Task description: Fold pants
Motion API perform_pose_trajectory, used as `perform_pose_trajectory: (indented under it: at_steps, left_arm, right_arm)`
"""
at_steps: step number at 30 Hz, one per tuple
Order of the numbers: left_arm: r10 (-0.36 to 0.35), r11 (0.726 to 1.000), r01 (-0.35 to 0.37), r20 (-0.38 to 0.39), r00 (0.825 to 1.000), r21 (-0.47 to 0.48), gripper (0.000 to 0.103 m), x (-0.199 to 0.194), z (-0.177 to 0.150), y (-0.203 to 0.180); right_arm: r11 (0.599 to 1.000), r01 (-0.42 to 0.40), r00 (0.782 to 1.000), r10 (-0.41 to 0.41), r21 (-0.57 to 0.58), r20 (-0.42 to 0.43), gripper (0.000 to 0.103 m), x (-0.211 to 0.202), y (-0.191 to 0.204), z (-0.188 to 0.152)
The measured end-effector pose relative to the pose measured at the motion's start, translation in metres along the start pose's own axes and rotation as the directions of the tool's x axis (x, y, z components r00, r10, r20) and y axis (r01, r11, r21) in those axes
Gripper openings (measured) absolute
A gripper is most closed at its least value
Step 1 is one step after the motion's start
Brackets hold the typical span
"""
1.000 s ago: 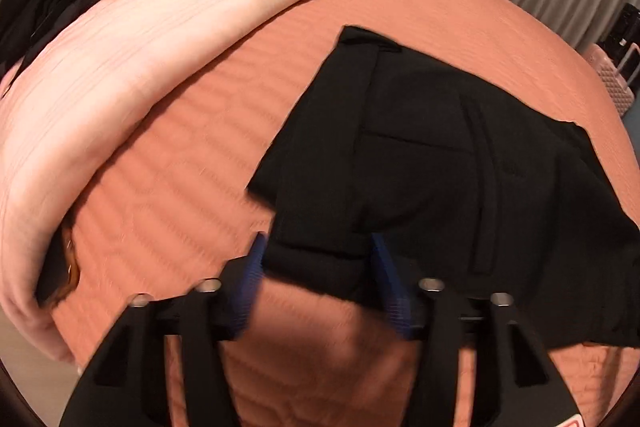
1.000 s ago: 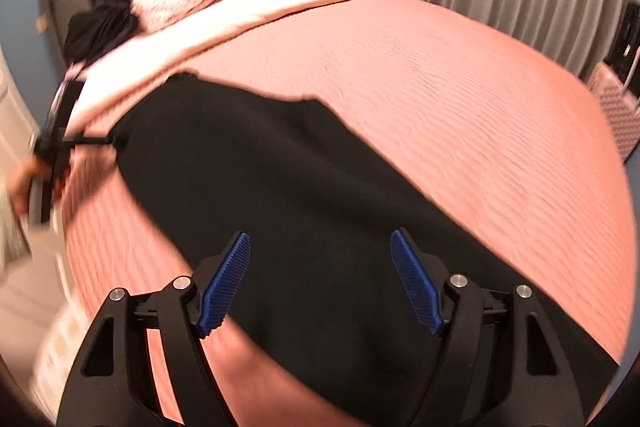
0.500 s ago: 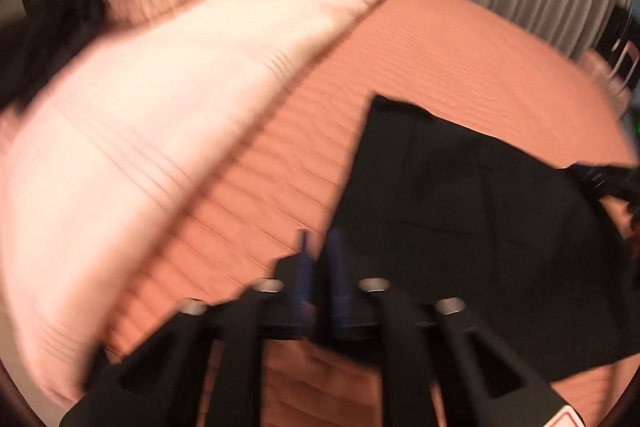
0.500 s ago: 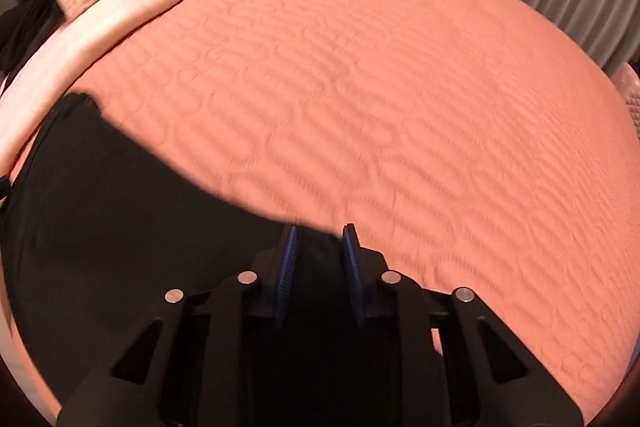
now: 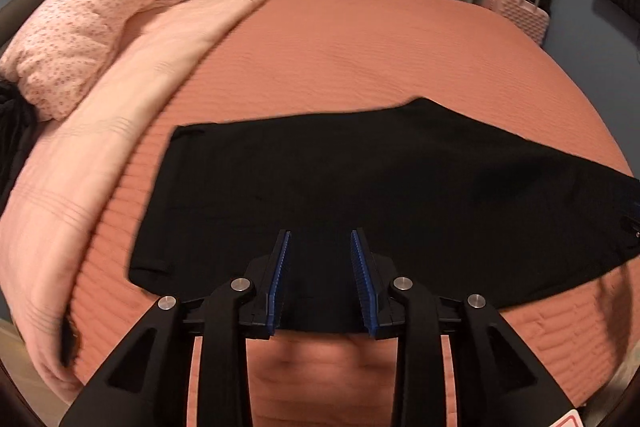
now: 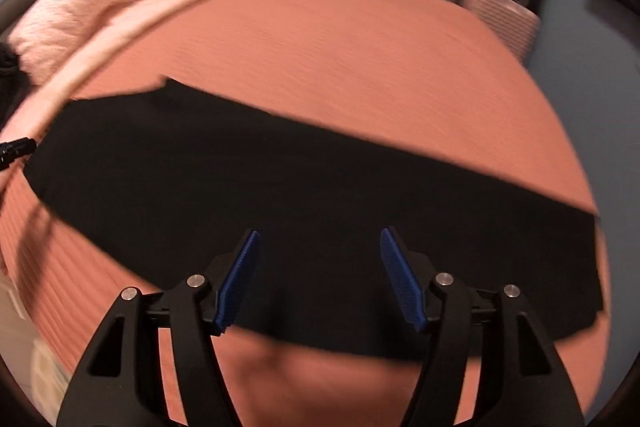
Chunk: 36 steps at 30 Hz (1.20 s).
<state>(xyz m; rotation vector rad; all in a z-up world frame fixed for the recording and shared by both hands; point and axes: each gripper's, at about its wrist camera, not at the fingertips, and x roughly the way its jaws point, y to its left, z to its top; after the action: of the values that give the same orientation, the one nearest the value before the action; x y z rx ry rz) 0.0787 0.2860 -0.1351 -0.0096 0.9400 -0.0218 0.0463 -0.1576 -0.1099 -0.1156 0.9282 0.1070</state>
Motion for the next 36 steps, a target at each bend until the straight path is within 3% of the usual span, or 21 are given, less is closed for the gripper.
perform_pose_trajectory:
  at_steps: [3, 6, 8, 10, 11, 15, 18, 22, 26, 29, 31, 34, 36]
  left_arm:
    - [-0.059, 0.998, 0.061, -0.055, 0.997, 0.024, 0.030, 0.019, -0.016, -0.063]
    - [-0.083, 0.995, 0.087, -0.080, 0.993, 0.050, 0.030, 0.028, -0.019, -0.110]
    - [-0.048, 0.994, 0.056, -0.081, 0.996, 0.097, 0.035, 0.032, -0.018, -0.136]
    - [-0.007, 0.993, 0.016, -0.079, 0.997, 0.120, 0.046, 0.033, -0.015, -0.156]
    - [0.008, 0.992, 0.002, -0.074, 0.997, 0.127, 0.047, 0.034, -0.013, -0.166]
    - [0.087, 0.984, -0.072, -0.081, 0.993, 0.166, 0.053, 0.045, -0.007, -0.180]
    - [0.127, 0.977, -0.106, -0.107, 0.986, 0.184, 0.053, 0.058, -0.003, -0.179]
    - [0.129, 0.978, -0.104, -0.130, 0.983, 0.180, 0.053, 0.060, -0.002, -0.179]
    - [0.131, 0.979, -0.106, -0.136, 0.982, 0.176, 0.053, 0.061, -0.004, -0.183]
    - [0.133, 0.977, -0.106, -0.141, 0.981, 0.186, 0.055, 0.063, -0.006, -0.191]
    - [0.151, 0.970, -0.119, -0.142, 0.978, 0.211, 0.059, 0.064, -0.008, -0.195]
    - [0.164, 0.964, -0.126, -0.152, 0.975, 0.233, 0.061, 0.069, -0.015, -0.192]
    - [0.148, 0.969, -0.115, -0.146, 0.978, 0.217, 0.070, 0.068, -0.019, -0.184]
  right_arm:
    - [0.996, 0.083, 0.996, -0.084, -0.023, -0.037, 0.061, -0.020, -0.049, -0.043]
    - [0.983, 0.108, 0.994, -0.107, -0.151, 0.012, 0.061, -0.030, -0.052, -0.055]
    - [0.969, 0.075, 0.997, -0.068, -0.236, 0.039, 0.060, -0.024, -0.047, -0.054]
    - [0.956, 0.021, 1.000, -0.015, -0.291, 0.023, 0.048, -0.013, -0.041, -0.050]
    - [0.947, -0.008, 1.000, 0.012, -0.321, 0.011, 0.047, -0.006, -0.037, -0.050]
    - [0.889, -0.127, 0.992, 0.110, -0.440, -0.063, 0.042, 0.020, -0.029, -0.058]
    - [0.863, -0.195, 0.981, 0.174, -0.466, -0.089, 0.042, 0.028, -0.043, -0.050]
    - [0.807, -0.270, 0.962, 0.243, -0.526, -0.123, 0.042, 0.025, -0.054, -0.045]
    - [0.796, -0.310, 0.950, 0.278, -0.520, -0.140, 0.042, 0.041, -0.059, -0.032]
    - [0.807, -0.362, 0.932, 0.326, -0.467, -0.159, 0.031, 0.053, -0.064, -0.022]
    - [0.809, -0.379, 0.925, 0.339, -0.449, -0.170, 0.010, 0.062, -0.065, -0.012]
    - [0.801, -0.397, 0.918, 0.344, -0.448, -0.198, 0.007, 0.051, -0.066, -0.024]
    - [0.793, -0.411, 0.912, 0.352, -0.451, -0.211, 0.007, 0.041, -0.066, -0.033]
